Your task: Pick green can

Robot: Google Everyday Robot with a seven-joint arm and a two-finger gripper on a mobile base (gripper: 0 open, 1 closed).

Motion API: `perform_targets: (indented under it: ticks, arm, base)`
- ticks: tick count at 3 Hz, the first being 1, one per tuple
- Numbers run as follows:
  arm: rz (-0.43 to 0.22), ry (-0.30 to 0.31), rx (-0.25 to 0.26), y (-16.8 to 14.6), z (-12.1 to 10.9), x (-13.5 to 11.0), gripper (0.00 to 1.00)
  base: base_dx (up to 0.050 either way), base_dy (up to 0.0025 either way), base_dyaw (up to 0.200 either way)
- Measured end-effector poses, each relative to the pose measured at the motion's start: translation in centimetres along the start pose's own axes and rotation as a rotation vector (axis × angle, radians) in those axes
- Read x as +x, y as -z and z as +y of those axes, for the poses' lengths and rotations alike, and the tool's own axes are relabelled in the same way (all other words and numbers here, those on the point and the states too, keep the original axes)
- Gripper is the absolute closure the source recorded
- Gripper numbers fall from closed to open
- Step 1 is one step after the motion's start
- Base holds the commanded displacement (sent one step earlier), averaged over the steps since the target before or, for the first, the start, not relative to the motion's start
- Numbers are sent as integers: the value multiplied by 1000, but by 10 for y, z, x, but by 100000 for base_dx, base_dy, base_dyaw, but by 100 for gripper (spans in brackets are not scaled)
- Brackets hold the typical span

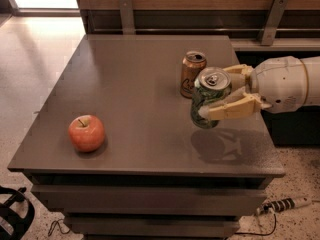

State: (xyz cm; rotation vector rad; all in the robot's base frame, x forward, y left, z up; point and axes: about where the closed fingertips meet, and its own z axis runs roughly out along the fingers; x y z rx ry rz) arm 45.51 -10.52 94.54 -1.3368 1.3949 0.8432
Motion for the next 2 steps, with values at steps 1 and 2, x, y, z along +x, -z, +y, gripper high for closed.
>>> perform_targets:
  ticks: [1,2]
  arm:
    - [37,94,-6,-1,-5,-56,100]
    - [37,94,-6,-1,-5,-56,100]
  base:
    - [0,0,0]
    - [0,0,0]
